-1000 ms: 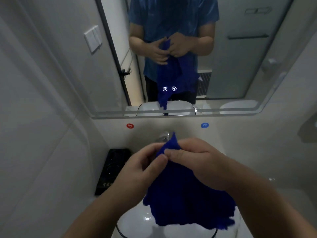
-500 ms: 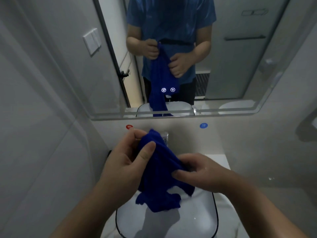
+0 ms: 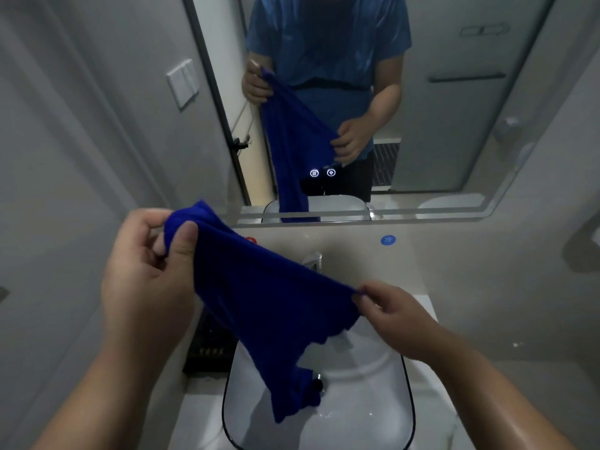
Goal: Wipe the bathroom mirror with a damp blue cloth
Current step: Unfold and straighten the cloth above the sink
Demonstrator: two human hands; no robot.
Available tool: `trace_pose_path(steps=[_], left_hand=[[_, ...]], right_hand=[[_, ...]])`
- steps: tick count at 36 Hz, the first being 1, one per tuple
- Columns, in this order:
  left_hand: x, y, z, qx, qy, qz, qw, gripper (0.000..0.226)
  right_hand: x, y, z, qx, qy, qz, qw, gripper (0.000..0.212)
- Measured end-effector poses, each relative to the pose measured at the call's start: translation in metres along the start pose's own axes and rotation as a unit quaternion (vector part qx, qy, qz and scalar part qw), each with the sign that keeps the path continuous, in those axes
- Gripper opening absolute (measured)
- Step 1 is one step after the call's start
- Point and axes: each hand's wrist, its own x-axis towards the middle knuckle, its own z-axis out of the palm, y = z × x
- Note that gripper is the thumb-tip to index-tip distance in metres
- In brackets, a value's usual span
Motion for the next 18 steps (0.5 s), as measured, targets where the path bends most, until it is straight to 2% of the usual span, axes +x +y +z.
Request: trace_pose_path(steps=[2,4,5,7,8,10,11,12,13,15,18], left_hand=[[0.001,-0.008,-0.005,0.036,0.013,-0.043,0.998,0.007],[0.003,-0.019,-0.011,0.158,-0.030,-0.063,0.985,0.014],[0.003,-0.023,-0.013,0.234,-0.088,-0.073,0.965,0.016],[0.002,-0.026,-0.013,0.368,-0.228,-0.082,0.897,0.008],[-0.002,-0.025,-0.010,0.389,-0.286,-0.088,0.871,0.025],[-0.015,-0.021,0.003,0.295,-0.373,-0.114,0.873,0.081],[-0.023,-0.013,0.013,0.201,-0.411,-0.140,0.878,0.103],[-0.030,-0.005,0.023,0.095,-0.443,-0.164,0.876,0.113],[-0.036,-0.004,0.033,0.009,-0.457,-0.179,0.871,0.114],[-0.044,0.000,0.044,-0.073,-0.431,-0.200,0.877,0.093],[-0.042,-0.002,0.046,-0.017,-0.371,-0.166,0.913,0.051]], right_hand=[[0.001,-0.010,-0.004,0.082,0.029,0.003,0.996,0.030],[0.001,-0.030,-0.009,0.146,0.022,0.009,0.989,0.026],[0.002,-0.041,-0.011,0.168,0.007,0.013,0.986,0.024],[0.005,-0.062,-0.012,0.174,-0.030,0.014,0.984,0.023],[0.006,-0.072,-0.010,0.150,-0.051,0.004,0.987,0.021],[0.009,-0.091,-0.002,0.084,-0.097,-0.005,0.992,0.021],[0.010,-0.100,0.004,0.071,-0.117,-0.001,0.991,0.019],[0.011,-0.107,0.009,0.072,-0.134,0.006,0.988,0.017],[0.013,-0.113,0.013,0.079,-0.144,0.011,0.986,0.014],[0.014,-0.118,0.019,0.084,-0.159,0.008,0.984,0.009],[0.008,-0.110,0.020,0.111,-0.129,-0.019,0.985,0.025]])
